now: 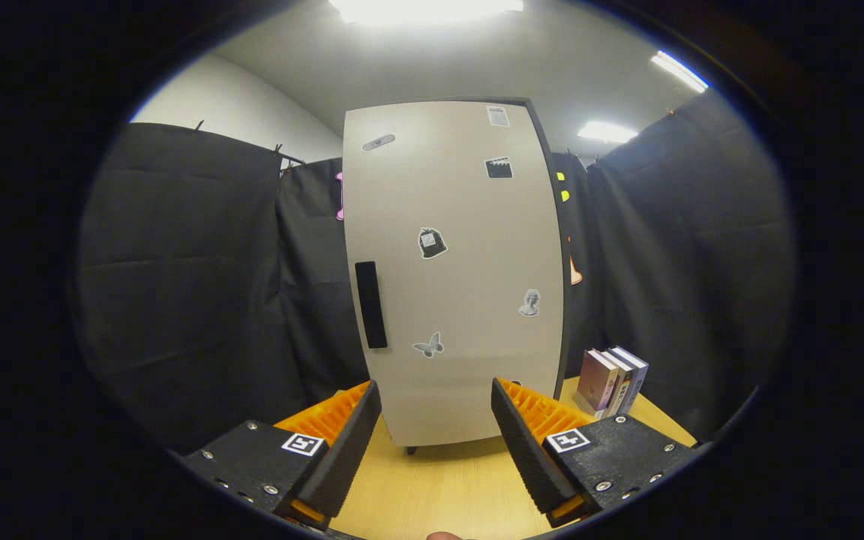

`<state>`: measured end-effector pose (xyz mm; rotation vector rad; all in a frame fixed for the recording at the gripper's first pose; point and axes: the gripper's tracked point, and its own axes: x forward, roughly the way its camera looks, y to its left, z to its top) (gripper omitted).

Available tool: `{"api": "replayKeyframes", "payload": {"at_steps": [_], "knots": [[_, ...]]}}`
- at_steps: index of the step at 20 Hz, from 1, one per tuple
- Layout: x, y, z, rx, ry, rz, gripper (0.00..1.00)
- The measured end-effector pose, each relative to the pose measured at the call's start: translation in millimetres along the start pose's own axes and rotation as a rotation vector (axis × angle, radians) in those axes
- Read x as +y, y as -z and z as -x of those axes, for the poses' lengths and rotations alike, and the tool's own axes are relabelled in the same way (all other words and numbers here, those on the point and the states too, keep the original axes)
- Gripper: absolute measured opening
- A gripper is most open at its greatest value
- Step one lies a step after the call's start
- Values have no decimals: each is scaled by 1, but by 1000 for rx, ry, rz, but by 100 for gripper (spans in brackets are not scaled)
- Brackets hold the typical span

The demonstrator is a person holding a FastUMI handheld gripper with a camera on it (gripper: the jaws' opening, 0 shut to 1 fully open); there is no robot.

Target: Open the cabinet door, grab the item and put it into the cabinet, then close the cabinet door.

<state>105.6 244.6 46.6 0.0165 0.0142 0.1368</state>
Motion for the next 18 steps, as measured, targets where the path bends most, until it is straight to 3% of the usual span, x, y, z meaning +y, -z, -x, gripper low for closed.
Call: {"api": "replayKeyframes", "payload": {"at_steps": [18], "knots": [[1, -8, -2, -19, 18, 2, 92]]}}
